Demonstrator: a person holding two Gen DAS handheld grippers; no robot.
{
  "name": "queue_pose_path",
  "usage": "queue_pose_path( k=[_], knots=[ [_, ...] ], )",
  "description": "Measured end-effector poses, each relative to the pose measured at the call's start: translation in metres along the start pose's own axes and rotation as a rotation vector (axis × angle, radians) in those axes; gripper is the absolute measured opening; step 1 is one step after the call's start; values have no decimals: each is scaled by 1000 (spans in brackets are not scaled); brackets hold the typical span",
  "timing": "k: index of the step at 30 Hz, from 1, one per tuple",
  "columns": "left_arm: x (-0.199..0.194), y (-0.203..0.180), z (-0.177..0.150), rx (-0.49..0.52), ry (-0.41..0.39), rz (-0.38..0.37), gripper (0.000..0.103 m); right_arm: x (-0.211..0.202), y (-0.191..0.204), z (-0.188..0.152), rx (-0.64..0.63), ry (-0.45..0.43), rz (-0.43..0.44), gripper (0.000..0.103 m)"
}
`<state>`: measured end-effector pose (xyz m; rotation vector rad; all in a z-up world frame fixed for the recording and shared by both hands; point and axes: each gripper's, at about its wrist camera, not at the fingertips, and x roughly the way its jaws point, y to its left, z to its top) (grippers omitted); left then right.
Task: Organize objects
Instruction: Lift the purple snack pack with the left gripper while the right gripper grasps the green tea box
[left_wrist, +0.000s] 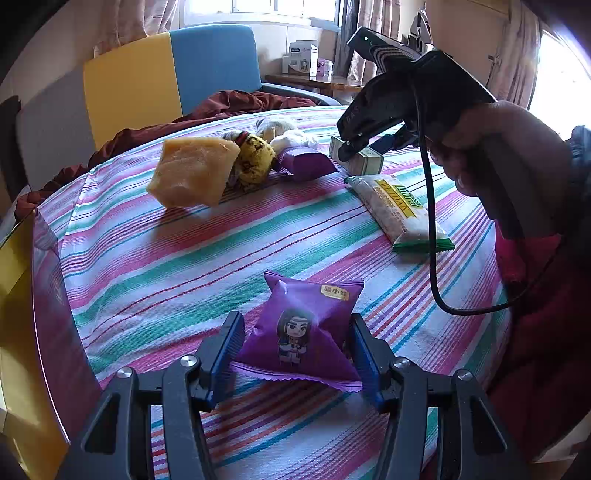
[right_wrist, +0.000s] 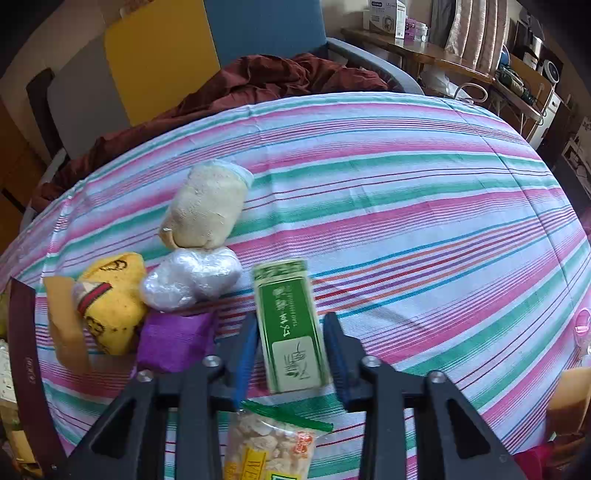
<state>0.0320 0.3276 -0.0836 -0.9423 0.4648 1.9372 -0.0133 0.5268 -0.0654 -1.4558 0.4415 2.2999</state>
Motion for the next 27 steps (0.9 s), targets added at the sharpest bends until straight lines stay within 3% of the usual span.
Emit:
queue_pose_path(
  k=[7, 13, 18, 22, 27],
  knots=[
    [-16, 0, 2, -20, 24, -8, 57, -3, -12, -2, 45, 0, -17, 30],
    [-71, 7, 4, -52, -55, -8, 57, -10, -13, -2, 48, -20, -41, 30],
    [-115, 64, 1, -256, -77, 36, 57, -13, -8, -2, 32, -33, -54, 30],
    [-146, 123, -16, -431, -82, 136, 57, -19, -7, -2, 31, -57, -56, 30],
    [-158, 177, -52, -574, 0, 269, 57, -25, -3, -3, 20, -78, -48, 30]
  ],
)
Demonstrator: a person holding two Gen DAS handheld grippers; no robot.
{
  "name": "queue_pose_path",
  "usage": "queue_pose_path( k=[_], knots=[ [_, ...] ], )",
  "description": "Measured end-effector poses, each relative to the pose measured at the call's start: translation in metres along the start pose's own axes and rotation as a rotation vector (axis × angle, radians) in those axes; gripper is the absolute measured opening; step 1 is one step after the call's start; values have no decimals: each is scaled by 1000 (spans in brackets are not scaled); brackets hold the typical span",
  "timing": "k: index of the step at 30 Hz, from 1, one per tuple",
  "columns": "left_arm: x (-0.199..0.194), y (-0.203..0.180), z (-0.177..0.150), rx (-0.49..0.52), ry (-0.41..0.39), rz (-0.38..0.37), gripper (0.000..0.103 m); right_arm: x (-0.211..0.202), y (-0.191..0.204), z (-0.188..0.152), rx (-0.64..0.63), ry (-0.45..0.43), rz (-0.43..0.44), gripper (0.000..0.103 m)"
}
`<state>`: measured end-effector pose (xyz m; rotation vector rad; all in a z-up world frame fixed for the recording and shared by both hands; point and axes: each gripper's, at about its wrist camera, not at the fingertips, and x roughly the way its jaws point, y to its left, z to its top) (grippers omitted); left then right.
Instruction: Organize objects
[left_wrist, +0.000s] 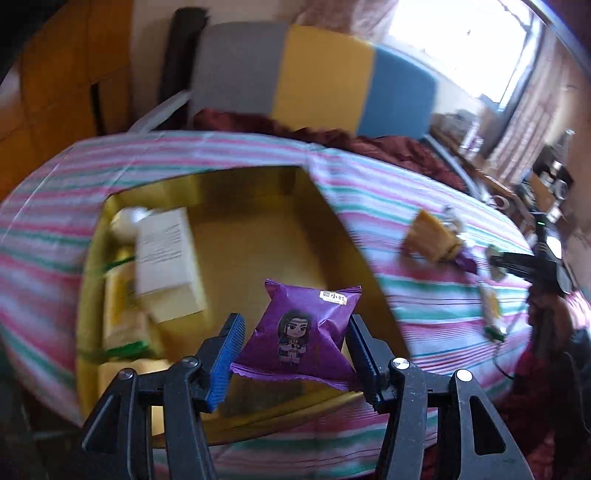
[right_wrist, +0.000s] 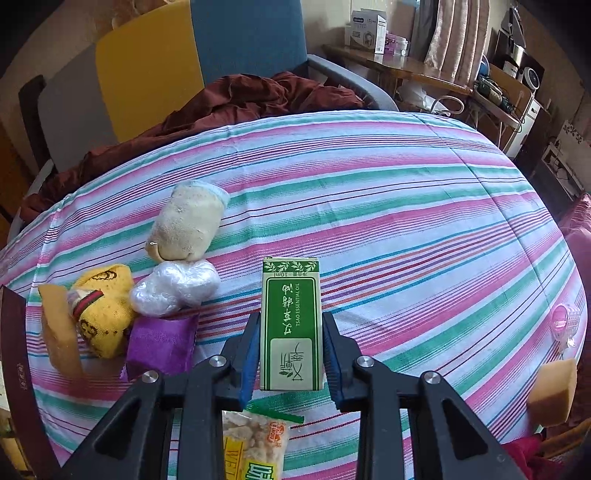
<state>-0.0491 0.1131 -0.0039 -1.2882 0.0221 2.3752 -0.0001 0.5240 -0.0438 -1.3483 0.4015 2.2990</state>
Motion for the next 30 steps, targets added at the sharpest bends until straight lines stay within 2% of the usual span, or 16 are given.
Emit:
queue_pose_path(
  k=[2, 5, 8, 14, 21, 26, 30],
  knots=[
    [7, 18, -4, -43, 32, 45, 57, -1, 2, 1, -7, -5, -1, 30],
    [20, 40, -11, -108, 93, 66, 57, -3, 3, 0, -7, -11, 6, 30],
    [31, 43, -13, -116, 110, 102, 57, -4, 3, 1, -8, -15, 11, 30],
    [49, 44, -20, -93, 144, 179, 58, -9, 4, 1, -13, -31, 22, 30],
    [58, 33, -29, -7, 129, 265, 58, -12, 2, 3, -7, -46, 34, 30],
    [59, 32, -29, 8, 120, 277, 59, -14, 1, 3, 0, -54, 40, 30],
    [43, 33, -24, -26, 91, 239, 64, -20, -2, 4, 15, -81, 71, 30]
  ],
)
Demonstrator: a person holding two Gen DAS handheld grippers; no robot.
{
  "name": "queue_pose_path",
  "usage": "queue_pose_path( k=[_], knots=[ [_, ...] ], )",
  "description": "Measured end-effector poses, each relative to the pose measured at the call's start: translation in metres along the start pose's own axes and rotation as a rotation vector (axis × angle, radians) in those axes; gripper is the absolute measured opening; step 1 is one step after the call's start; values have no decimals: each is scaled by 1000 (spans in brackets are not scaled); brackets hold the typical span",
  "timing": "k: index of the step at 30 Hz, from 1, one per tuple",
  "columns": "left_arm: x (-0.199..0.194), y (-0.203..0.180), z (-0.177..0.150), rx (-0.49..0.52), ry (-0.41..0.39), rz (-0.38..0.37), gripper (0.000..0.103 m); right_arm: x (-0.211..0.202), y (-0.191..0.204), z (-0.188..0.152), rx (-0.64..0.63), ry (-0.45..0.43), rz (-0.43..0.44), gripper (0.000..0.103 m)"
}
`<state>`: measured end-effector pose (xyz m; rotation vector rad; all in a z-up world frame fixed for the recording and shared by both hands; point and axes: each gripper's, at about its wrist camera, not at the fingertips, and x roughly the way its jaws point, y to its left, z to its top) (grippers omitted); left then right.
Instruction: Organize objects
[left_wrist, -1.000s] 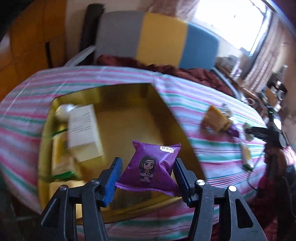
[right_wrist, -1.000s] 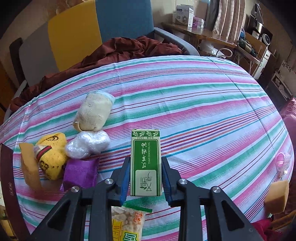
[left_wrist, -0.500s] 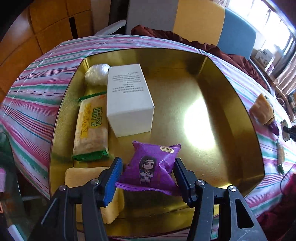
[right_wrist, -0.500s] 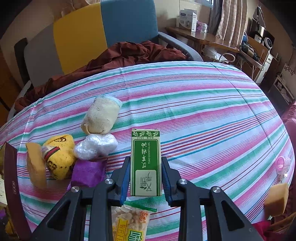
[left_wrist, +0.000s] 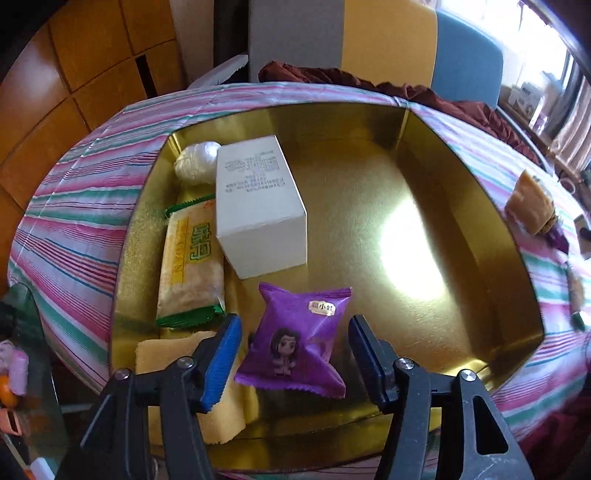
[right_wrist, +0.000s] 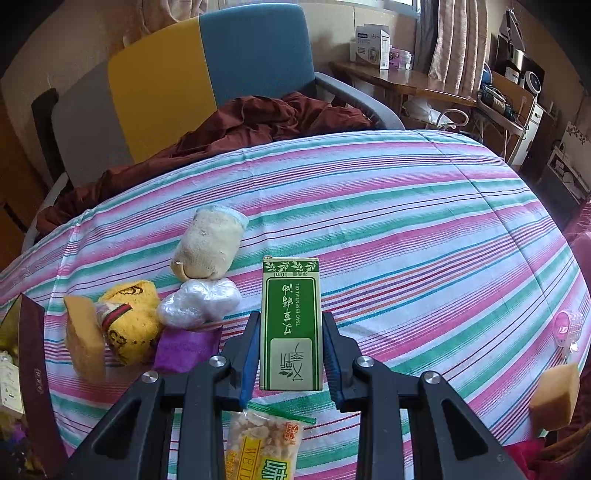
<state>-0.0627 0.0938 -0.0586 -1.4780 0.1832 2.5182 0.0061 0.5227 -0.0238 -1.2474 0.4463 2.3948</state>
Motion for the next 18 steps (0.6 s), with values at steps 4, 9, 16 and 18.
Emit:
queue_pose_path(
  k=[4, 9, 16, 18],
  knots=[
    [-22, 4, 3, -10, -58, -17, 65, -14, 7, -1, -6, -32, 58, 30],
    [-45, 18, 6, -47, -140, -10, 67, -53, 47, -7, -91, -80, 150, 30],
    [-55, 45, 3, -103, -188, -2, 68, -95, 181, -46, -382, -54, 367, 30],
    [-56, 52, -1, -119, -191, -1, 68, -100, 219, -68, -464, -26, 421, 30]
  ],
)
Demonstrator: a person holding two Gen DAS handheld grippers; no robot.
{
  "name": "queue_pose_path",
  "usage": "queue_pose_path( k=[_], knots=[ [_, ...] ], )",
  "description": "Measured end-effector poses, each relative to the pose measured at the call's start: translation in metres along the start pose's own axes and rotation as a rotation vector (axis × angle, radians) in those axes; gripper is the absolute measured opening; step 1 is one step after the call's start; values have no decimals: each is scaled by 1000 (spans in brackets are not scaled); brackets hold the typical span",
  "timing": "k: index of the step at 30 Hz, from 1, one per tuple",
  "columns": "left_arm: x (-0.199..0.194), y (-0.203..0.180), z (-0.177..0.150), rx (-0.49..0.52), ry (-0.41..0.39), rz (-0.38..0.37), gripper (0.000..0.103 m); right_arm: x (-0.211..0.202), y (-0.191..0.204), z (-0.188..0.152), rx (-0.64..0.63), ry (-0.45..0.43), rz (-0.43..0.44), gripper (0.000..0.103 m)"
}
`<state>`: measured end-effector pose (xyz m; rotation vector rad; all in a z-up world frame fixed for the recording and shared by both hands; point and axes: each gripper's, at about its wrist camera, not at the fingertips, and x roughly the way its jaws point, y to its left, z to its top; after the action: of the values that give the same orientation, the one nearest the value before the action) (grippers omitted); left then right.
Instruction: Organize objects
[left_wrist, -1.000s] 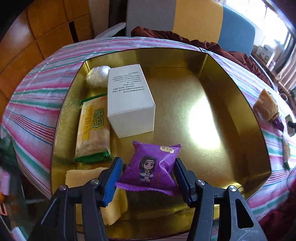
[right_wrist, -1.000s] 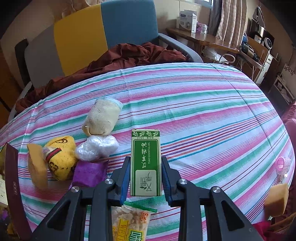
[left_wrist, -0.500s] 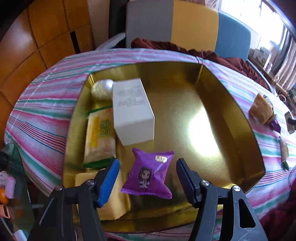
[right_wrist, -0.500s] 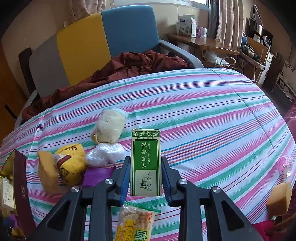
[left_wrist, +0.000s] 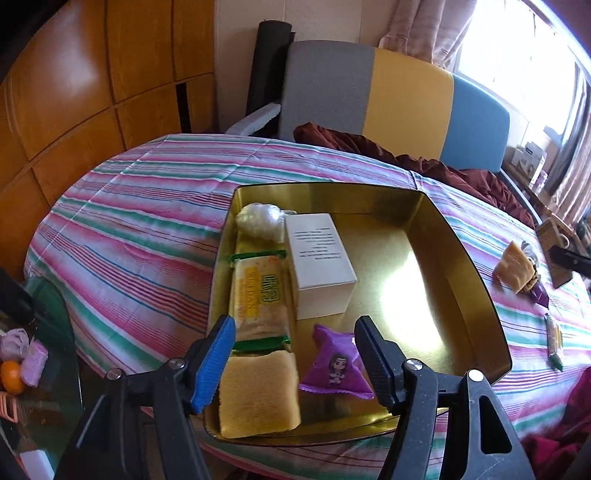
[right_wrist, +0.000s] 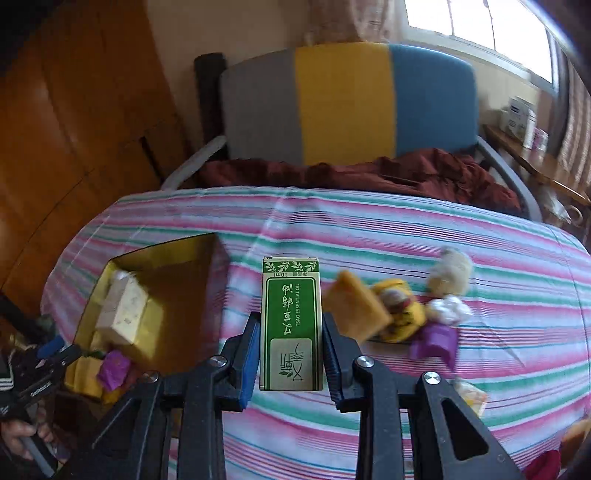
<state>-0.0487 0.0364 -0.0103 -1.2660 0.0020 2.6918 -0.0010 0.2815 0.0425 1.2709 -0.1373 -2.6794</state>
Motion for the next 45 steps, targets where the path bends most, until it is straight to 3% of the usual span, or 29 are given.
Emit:
queue_pose_path(
  k=[7, 16, 20, 24, 29, 35, 45],
  knots=[
    [-5, 27, -9, -63, -8, 16, 68, 53, 108, -23, -167, 148, 118, 30],
    [-9, 44, -17, -101, -18, 20, 72, 118, 146, -39, -154, 329, 54, 30],
    [-9, 47, -19, -104, -18, 21, 72, 133, 166, -48, -149, 371, 93, 31],
    [-9, 50, -21, -110, -19, 25, 74, 136, 178, -53, -129, 376, 172, 36],
    [-11, 48, -22, -105, -28, 31, 75, 125, 166, -50, -93, 323, 201, 70],
    [-17, 40, -19, -72, -47, 38, 76, 99, 152, -44, -94, 261, 191, 71],
    [-29, 12, -17, 17, -75, 36, 79, 51, 94, -37, -56, 163, 117, 75]
  ],
)
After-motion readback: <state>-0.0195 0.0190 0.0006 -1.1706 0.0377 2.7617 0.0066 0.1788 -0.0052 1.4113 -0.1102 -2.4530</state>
